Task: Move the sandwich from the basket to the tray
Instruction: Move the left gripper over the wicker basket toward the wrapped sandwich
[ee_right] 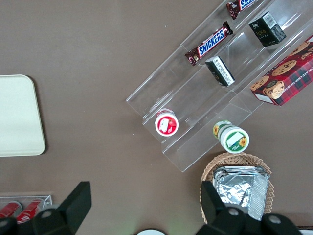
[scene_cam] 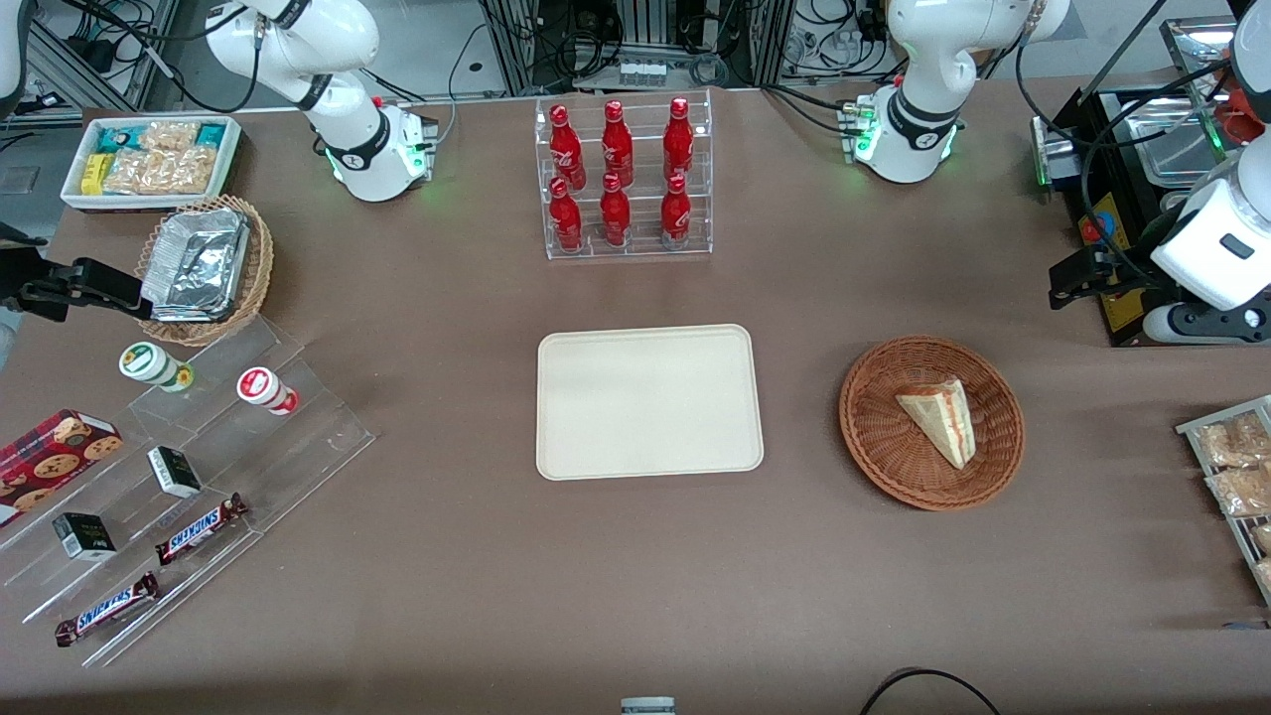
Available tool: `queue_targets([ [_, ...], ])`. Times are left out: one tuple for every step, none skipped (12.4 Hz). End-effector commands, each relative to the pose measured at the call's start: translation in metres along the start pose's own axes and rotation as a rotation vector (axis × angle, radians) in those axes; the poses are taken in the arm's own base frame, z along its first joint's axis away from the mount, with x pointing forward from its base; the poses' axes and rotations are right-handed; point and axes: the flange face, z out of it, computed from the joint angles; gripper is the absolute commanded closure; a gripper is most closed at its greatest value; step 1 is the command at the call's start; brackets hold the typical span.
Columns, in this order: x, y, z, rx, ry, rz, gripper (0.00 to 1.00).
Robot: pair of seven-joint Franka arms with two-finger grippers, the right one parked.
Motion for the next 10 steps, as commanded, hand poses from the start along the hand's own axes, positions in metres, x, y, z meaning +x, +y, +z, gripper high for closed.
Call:
queue_targets([
  [0.001,0.001,0.0,0.015,0.013,0.015,0.0],
  [0.001,0.001,0.003,0.015,0.007,0.012,0.0],
  [0.002,0.001,0.012,0.015,-0.01,0.012,0.0],
  [0.003,0.001,0.025,0.016,-0.022,0.016,0.0],
  [0.004,0.002,0.045,0.017,-0.033,0.019,0.0],
  [0.005,0.003,0.061,0.016,-0.039,0.021,0.0],
  [0.006,0.004,0.074,0.013,-0.038,0.02,0.0],
  [0.008,0.005,0.092,0.011,-0.031,0.021,0.0],
  [0.009,0.006,0.11,0.011,-0.025,0.021,0.0],
  [0.009,0.005,0.129,0.011,-0.013,0.016,0.0],
])
